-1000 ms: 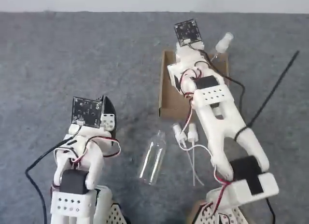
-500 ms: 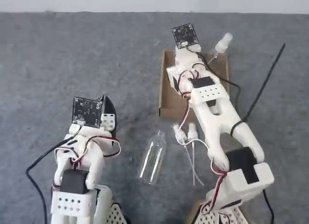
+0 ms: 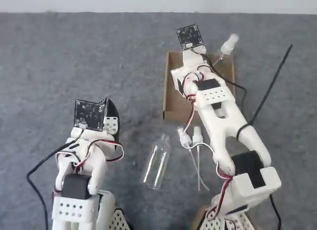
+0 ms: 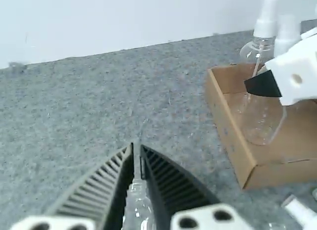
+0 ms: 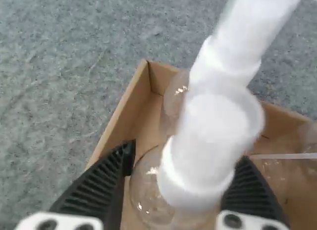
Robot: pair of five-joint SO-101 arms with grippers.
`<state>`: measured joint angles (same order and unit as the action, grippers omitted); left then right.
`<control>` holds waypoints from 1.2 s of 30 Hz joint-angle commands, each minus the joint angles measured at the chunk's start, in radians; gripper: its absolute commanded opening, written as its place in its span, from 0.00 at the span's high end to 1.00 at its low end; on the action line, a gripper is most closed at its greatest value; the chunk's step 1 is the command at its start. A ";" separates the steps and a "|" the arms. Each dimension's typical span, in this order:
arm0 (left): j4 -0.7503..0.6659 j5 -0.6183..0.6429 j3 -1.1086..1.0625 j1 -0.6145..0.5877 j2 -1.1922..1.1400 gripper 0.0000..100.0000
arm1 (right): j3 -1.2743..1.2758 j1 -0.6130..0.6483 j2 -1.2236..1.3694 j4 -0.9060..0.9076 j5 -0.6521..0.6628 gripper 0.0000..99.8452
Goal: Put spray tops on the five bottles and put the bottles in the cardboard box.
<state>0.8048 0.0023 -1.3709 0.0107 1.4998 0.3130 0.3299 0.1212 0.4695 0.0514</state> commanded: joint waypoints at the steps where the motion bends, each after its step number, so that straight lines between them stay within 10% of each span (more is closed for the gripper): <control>1: -0.023 -0.005 0.004 -0.003 0.014 0.99 | -0.066 -0.004 -0.012 -0.008 0.006 0.76; 36: -0.028 -0.005 -0.005 -0.003 0.014 0.99 | -0.150 0.015 -0.125 0.081 0.015 0.76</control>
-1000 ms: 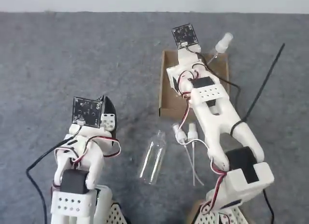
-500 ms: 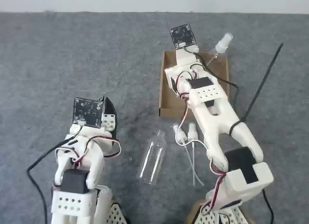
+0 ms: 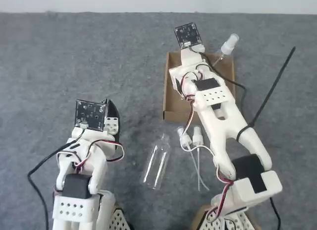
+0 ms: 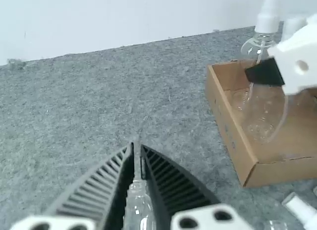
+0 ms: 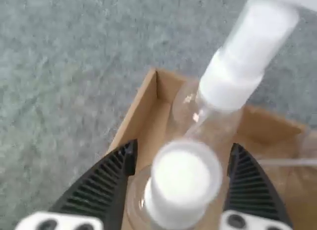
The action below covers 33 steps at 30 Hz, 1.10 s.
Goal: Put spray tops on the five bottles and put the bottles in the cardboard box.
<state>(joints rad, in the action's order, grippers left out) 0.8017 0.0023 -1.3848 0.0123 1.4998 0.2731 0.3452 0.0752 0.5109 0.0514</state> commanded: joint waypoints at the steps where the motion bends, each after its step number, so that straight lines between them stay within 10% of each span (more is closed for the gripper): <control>1: -0.025 -0.005 0.008 -0.005 0.014 0.99 | -0.140 -0.001 -0.079 0.068 0.015 0.76; 16: -0.025 -0.005 0.008 -0.005 0.014 0.99 | -0.638 0.004 -0.142 0.564 0.015 0.76; 33: -0.025 -0.005 0.008 -0.009 0.014 0.99 | -0.557 0.008 -0.364 1.280 0.005 0.77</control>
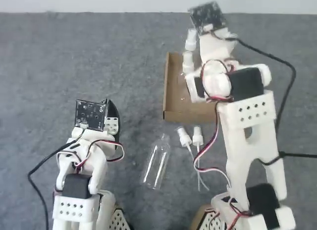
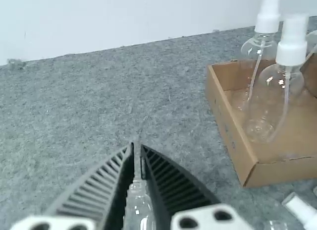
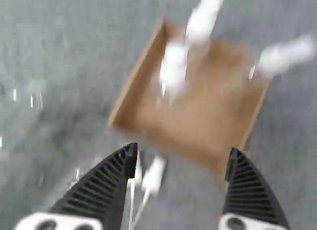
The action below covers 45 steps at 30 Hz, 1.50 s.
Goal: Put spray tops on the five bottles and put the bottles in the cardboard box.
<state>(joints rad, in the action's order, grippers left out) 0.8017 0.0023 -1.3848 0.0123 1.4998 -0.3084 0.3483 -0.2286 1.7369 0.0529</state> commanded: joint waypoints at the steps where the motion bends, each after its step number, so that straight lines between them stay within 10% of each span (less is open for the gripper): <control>1: -0.025 -0.005 0.008 -0.009 0.014 0.99 | 0.084 0.015 -0.070 0.039 0.002 0.77; 17: -0.023 -0.005 0.007 -0.005 0.014 0.99 | 1.103 0.122 -0.344 -0.645 -0.115 0.80; 45: -0.021 -0.005 0.007 -0.003 0.012 0.99 | 1.389 0.038 -0.341 -1.004 -0.224 0.82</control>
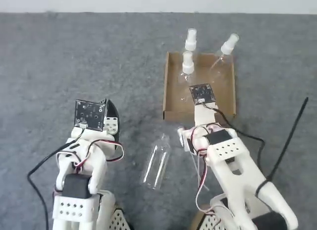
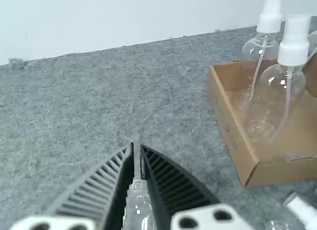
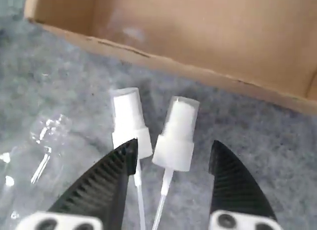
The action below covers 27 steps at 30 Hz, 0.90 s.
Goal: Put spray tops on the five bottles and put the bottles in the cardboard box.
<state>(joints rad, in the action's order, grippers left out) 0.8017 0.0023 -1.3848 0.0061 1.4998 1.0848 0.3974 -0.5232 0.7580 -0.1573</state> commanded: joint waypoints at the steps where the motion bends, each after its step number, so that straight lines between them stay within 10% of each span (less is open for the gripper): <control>1: -0.021 -0.005 0.007 0.003 0.012 0.99 | -0.002 -0.013 -0.047 -0.025 -0.014 0.82; 27: -0.026 -0.005 -0.001 0.003 0.012 0.99 | 0.064 -0.091 -0.048 0.045 0.092 0.90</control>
<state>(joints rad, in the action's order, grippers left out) 0.8017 0.0023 -1.3970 0.0061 1.4998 1.1508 0.3207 -0.5401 0.7825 -0.0959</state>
